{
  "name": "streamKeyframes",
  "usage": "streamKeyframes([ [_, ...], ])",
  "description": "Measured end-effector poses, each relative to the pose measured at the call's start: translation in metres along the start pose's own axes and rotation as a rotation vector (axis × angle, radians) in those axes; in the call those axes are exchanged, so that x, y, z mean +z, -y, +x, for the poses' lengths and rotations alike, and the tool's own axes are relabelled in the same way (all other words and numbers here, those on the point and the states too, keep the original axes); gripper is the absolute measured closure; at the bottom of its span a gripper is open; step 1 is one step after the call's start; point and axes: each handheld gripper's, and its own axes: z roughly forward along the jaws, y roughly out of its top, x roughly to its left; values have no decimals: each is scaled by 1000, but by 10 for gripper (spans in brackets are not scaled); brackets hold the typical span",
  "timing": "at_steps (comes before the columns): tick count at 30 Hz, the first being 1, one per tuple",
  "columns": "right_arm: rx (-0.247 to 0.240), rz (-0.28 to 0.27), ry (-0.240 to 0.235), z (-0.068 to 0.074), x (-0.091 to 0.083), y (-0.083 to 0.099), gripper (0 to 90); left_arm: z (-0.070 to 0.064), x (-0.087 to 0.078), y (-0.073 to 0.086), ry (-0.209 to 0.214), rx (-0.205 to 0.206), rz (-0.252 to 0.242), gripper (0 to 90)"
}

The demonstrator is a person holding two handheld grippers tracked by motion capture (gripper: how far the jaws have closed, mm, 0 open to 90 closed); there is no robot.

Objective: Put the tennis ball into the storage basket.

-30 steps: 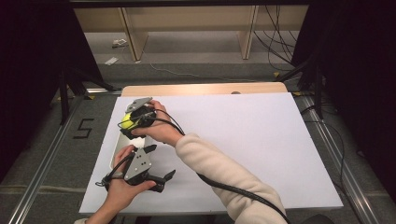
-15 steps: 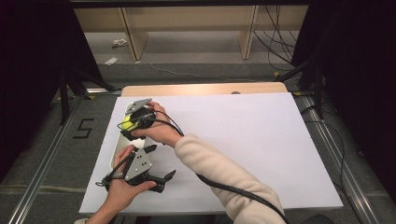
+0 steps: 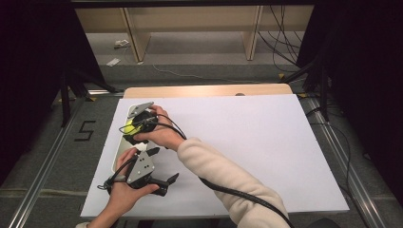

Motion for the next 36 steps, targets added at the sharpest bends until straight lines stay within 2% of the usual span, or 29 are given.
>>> streamKeyframes([
  [20,19,23,-6,-1,7,6,262,0,0,0,4,-3,1,0],
  [36,9,35,-14,3,11,7,260,0,0,0,7,-8,2,0],
])
